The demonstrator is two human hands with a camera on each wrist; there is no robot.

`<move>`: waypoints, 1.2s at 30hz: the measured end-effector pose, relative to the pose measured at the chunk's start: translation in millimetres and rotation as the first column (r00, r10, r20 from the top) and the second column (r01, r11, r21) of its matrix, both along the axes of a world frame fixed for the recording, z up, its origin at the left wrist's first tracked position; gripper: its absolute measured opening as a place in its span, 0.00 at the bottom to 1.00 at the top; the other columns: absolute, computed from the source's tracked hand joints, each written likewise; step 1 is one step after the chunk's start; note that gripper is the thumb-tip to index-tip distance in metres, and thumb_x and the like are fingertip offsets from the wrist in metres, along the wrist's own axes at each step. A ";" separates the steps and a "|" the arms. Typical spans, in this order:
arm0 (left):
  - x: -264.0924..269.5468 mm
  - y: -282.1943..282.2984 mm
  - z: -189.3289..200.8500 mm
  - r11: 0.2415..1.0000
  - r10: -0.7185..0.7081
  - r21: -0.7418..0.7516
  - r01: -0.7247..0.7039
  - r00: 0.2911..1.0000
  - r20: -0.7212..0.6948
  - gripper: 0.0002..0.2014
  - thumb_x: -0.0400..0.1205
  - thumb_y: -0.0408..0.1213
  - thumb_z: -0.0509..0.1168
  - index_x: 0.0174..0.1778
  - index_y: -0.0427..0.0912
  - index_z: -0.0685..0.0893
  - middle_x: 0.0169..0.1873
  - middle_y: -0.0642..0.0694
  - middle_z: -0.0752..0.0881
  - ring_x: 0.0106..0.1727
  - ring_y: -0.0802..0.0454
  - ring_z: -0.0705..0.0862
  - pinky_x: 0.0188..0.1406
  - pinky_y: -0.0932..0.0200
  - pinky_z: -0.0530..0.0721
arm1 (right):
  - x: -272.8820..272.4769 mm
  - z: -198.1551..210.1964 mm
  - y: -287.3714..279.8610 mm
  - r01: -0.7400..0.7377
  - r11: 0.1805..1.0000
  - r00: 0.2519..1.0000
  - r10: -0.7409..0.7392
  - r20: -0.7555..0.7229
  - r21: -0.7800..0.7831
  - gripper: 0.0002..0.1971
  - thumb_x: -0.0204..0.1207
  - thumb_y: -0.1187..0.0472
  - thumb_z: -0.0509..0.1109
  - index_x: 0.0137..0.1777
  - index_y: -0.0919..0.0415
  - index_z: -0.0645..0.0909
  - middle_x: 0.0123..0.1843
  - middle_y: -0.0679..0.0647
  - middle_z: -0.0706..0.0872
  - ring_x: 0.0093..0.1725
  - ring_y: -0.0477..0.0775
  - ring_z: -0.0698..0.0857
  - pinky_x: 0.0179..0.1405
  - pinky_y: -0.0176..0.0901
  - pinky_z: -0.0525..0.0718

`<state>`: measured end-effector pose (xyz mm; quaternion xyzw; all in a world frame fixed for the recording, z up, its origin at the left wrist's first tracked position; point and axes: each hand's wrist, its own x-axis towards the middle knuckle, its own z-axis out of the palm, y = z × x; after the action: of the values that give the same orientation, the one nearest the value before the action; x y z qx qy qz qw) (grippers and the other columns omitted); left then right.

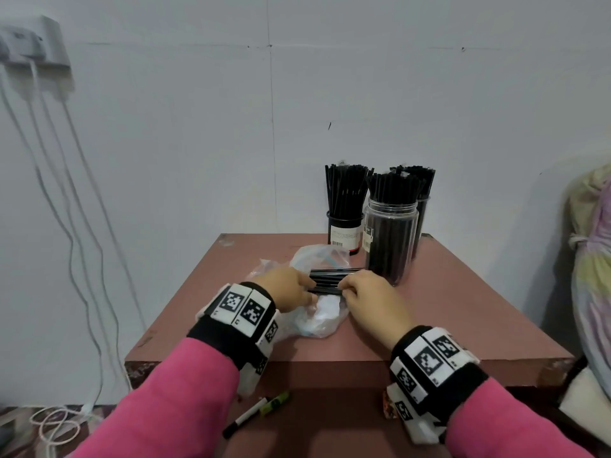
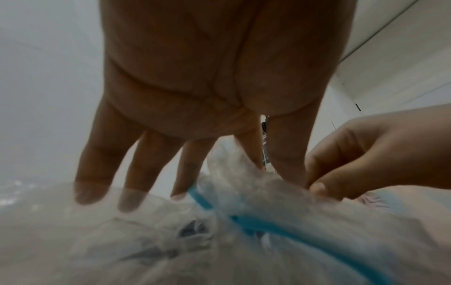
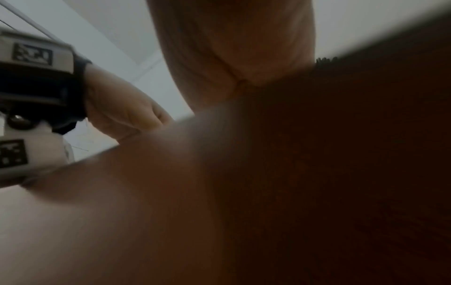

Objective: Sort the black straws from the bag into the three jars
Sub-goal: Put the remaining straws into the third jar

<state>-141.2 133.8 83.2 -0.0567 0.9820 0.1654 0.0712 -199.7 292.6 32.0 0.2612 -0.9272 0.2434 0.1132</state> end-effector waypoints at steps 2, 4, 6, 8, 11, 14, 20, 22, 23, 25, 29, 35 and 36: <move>3.7 4.6 -2.7 0.998 -0.001 -0.067 0.003 1.000 0.030 0.26 0.85 0.49 0.61 0.80 0.53 0.68 0.76 0.47 0.73 0.74 0.49 0.73 0.70 0.56 0.70 | -3.2 -10.2 -6.8 -0.002 1.000 1.000 0.002 0.009 0.016 0.13 0.82 0.61 0.61 0.60 0.57 0.85 0.60 0.52 0.84 0.62 0.55 0.81 0.61 0.50 0.78; 5.5 7.8 -5.9 0.994 -0.016 -0.107 0.020 0.999 0.036 0.27 0.86 0.49 0.60 0.81 0.50 0.65 0.77 0.45 0.72 0.76 0.47 0.72 0.70 0.55 0.70 | -6.6 -19.5 -11.8 0.015 1.000 1.000 -0.015 0.007 0.007 0.13 0.83 0.58 0.61 0.63 0.56 0.83 0.62 0.52 0.83 0.64 0.55 0.78 0.65 0.50 0.76; 9.3 9.4 -7.4 0.994 -0.012 -0.104 0.016 0.999 0.037 0.27 0.87 0.49 0.58 0.82 0.49 0.63 0.77 0.43 0.71 0.76 0.46 0.71 0.70 0.54 0.70 | -8.3 -26.5 -14.2 0.053 0.998 0.998 -0.052 -0.017 0.018 0.14 0.84 0.55 0.60 0.64 0.55 0.82 0.63 0.52 0.81 0.65 0.55 0.77 0.65 0.50 0.75; 11.9 7.6 -12.2 0.998 0.003 -0.056 -0.002 1.000 0.024 0.27 0.87 0.49 0.57 0.82 0.48 0.62 0.78 0.43 0.71 0.76 0.46 0.71 0.72 0.54 0.69 | -9.4 -31.7 -13.8 0.076 0.996 0.996 -0.075 -0.046 0.041 0.15 0.85 0.53 0.60 0.65 0.55 0.81 0.62 0.52 0.80 0.64 0.55 0.76 0.64 0.49 0.74; 13.4 3.0 -19.3 0.999 0.005 -0.036 -0.005 1.000 0.011 0.27 0.88 0.49 0.55 0.83 0.50 0.60 0.79 0.44 0.69 0.76 0.46 0.71 0.74 0.52 0.68 | -9.4 -34.5 -11.3 0.093 0.995 0.992 -0.088 -0.086 0.045 0.15 0.84 0.50 0.61 0.65 0.51 0.82 0.60 0.50 0.79 0.64 0.54 0.74 0.63 0.47 0.73; 11.9 1.4 -24.5 0.997 0.041 -0.059 -0.039 0.999 0.027 0.28 0.88 0.52 0.53 0.84 0.54 0.54 0.76 0.39 0.72 0.73 0.42 0.75 0.71 0.50 0.72 | -9.0 -33.9 -10.1 0.089 0.995 0.992 -0.084 -0.093 0.052 0.14 0.83 0.48 0.61 0.64 0.48 0.81 0.63 0.45 0.79 0.66 0.52 0.73 0.65 0.47 0.71; 14.6 7.8 -39.8 0.987 0.056 -0.144 -0.070 0.994 -0.095 0.28 0.85 0.52 0.57 0.81 0.53 0.61 0.66 0.37 0.78 0.63 0.39 0.81 0.63 0.45 0.80 | -9.1 -34.5 -9.6 0.106 0.993 0.990 -0.100 -0.094 0.052 0.17 0.81 0.47 0.64 0.68 0.46 0.77 0.66 0.44 0.78 0.68 0.51 0.71 0.67 0.46 0.68; 14.7 13.2 -48.6 0.974 0.092 -0.190 -0.120 0.984 -0.152 0.26 0.85 0.51 0.54 0.80 0.55 0.60 0.65 0.36 0.78 0.63 0.38 0.80 0.60 0.46 0.80 | -7.9 -34.1 -9.0 0.102 0.994 0.986 -0.096 -0.138 0.040 0.19 0.80 0.47 0.66 0.70 0.46 0.75 0.68 0.43 0.76 0.69 0.50 0.70 0.67 0.45 0.68; 15.0 16.3 -53.4 0.966 0.120 -0.203 -0.158 0.975 -0.185 0.25 0.86 0.51 0.53 0.80 0.57 0.60 0.66 0.37 0.77 0.64 0.38 0.78 0.60 0.47 0.78 | -7.3 -33.6 -8.8 0.094 0.995 0.986 -0.088 -0.140 0.039 0.20 0.80 0.48 0.66 0.72 0.46 0.73 0.69 0.42 0.76 0.69 0.50 0.70 0.68 0.45 0.67; 14.8 21.7 -62.3 0.952 0.164 -0.213 -0.221 0.952 -0.257 0.25 0.86 0.52 0.51 0.80 0.59 0.60 0.67 0.37 0.76 0.66 0.38 0.76 0.60 0.47 0.75 | -7.1 -33.0 -9.0 0.083 0.995 0.991 -0.077 -0.110 0.050 0.20 0.82 0.48 0.63 0.74 0.45 0.72 0.71 0.40 0.76 0.70 0.50 0.70 0.68 0.47 0.67; 8.5 21.0 -70.1 0.952 0.214 -0.142 -0.269 0.923 -0.319 0.25 0.85 0.51 0.52 0.80 0.59 0.62 0.69 0.38 0.73 0.68 0.38 0.73 0.62 0.48 0.73 | -8.5 -33.9 -8.6 0.112 0.986 0.990 -0.100 -0.100 0.120 0.20 0.84 0.45 0.59 0.74 0.44 0.73 0.70 0.44 0.75 0.70 0.51 0.69 0.68 0.47 0.67; 0.5 9.1 -71.8 0.966 0.249 0.015 -0.256 0.922 -0.296 0.27 0.81 0.54 0.57 0.77 0.62 0.64 0.73 0.41 0.67 0.73 0.40 0.67 0.68 0.46 0.70 | -9.5 -36.0 -9.4 0.133 0.986 0.988 -0.125 -0.086 0.098 0.14 0.83 0.44 0.59 0.67 0.42 0.74 0.67 0.40 0.77 0.69 0.48 0.70 0.68 0.49 0.62; -0.2 8.2 -72.1 0.966 0.252 0.022 -0.257 0.919 -0.302 0.26 0.80 0.55 0.57 0.77 0.62 0.65 0.73 0.42 0.67 0.73 0.40 0.67 0.68 0.46 0.70 | -9.6 -36.0 -9.5 0.137 0.986 0.988 -0.129 -0.083 0.100 0.14 0.84 0.44 0.59 0.67 0.42 0.74 0.67 0.40 0.78 0.69 0.48 0.70 0.69 0.49 0.62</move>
<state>-141.5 142.0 11.1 -0.1585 0.9670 0.1711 -0.1025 -209.2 283.1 -4.0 0.2132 -0.9491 0.1761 0.1505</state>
